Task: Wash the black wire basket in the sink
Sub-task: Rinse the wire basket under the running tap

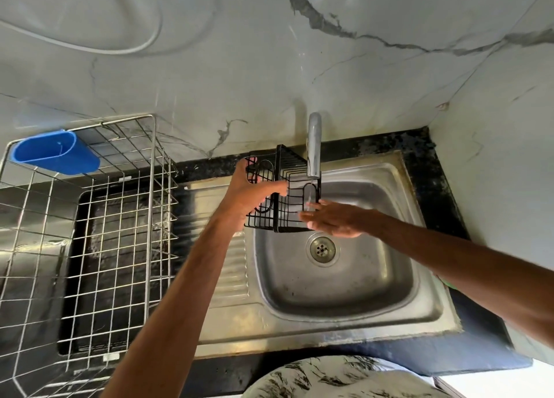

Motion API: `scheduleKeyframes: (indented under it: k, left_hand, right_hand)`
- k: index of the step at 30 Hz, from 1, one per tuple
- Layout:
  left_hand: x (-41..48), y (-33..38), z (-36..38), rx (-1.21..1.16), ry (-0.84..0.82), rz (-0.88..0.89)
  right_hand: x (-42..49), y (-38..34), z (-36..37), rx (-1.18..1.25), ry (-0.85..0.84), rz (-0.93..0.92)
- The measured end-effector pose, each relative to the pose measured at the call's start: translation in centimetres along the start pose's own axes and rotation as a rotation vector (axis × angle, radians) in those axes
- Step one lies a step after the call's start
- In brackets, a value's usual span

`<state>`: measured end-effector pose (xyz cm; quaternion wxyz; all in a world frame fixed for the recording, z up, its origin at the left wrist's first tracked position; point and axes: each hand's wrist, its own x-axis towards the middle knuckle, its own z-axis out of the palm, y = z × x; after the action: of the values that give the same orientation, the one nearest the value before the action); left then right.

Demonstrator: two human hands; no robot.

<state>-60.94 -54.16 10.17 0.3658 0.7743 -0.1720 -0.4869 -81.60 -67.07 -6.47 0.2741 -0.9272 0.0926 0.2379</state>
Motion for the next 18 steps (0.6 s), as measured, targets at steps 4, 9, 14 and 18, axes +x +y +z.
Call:
scheduleKeyframes:
  k: [4, 9, 14, 18]
  left_hand:
    - [0.0, 1.0, -1.0, 0.015, 0.039, 0.022]
    - [-0.2, 1.1, -1.3, 0.000, 0.027, 0.036]
    - [0.2, -0.2, -0.6, -0.031, 0.044, 0.056]
    - [0.5, -0.8, -0.3, -0.043, 0.039, 0.049]
  right_hand:
    - [1.6, 1.0, -1.8, -0.125, 0.102, 0.015]
    - [2.1, 1.4, -1.9, -0.173, 0.195, 0.144]
    - [-0.7, -1.0, 1.0, 0.134, 0.057, 0.065]
    - [-2.0, -3.2, 3.4, 0.683, 0.130, 0.221]
